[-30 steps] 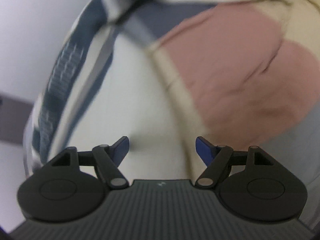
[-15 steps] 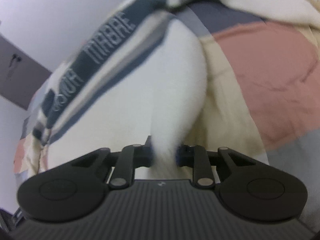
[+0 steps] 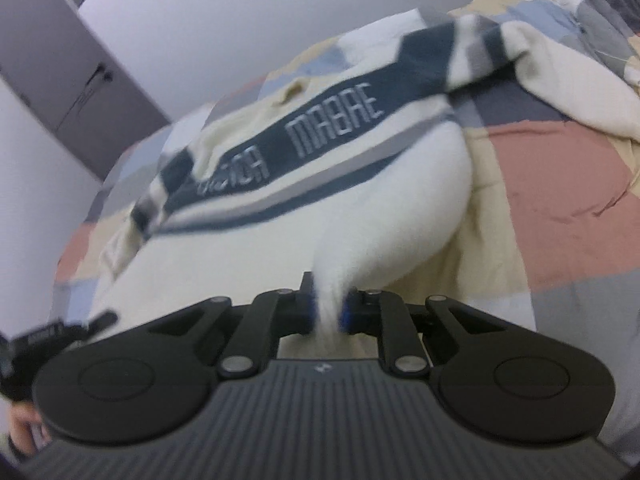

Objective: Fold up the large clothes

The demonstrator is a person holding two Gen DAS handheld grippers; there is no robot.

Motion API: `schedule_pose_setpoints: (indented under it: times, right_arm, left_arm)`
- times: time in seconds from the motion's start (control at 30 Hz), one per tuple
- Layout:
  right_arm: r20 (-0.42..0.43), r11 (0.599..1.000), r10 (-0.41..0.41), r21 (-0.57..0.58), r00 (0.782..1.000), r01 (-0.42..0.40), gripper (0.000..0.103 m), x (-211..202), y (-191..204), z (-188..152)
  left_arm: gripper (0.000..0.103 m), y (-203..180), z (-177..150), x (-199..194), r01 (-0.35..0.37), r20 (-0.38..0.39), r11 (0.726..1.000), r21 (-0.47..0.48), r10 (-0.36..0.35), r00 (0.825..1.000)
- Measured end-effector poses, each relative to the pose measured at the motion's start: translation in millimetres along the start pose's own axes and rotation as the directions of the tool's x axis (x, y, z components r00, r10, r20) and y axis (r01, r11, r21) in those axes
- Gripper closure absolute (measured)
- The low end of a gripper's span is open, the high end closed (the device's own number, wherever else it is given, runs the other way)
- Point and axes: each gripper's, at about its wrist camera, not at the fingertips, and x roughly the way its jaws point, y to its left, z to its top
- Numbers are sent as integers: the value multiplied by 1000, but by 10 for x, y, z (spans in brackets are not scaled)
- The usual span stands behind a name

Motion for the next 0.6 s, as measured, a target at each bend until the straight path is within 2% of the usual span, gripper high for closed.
schedule_pose_setpoints:
  times: [0.1,0.2,0.3,0.43,0.53,0.57,0.6]
  right_arm:
    - [-61,998,-47,-46,997,44,88,-40,124,-132]
    - [-129,991,-119,-75,984,110,88,77,166,-315]
    - [-186,987,-158,-49,970,152,87,250,138,-431]
    - [-185,985,-169,-48,968,163,85,298,153,-479]
    - [-178,987,-160,-44,971,154,83,205,158,-465]
    - [-176,987,-158,-48,972,151,80,173,163,-454]
    - [-176,987,-158,-54,972,151,72,138,162,-440]
  left_arm:
    - [92,66,-11,-48,-68,-40,998,6,69,997]
    - [92,140,-58,-12,-154,-76,988,20,155,985]
    - [92,208,-62,55,-181,-112,983,29,183,977]
    - [91,175,-43,70,-203,-115,978,50,208,971]
    - [83,83,-23,34,-221,-118,970,100,232,966]
    - [77,50,-21,26,-231,-114,966,112,244,963]
    - [69,11,-18,4,-242,-110,962,127,257,960]
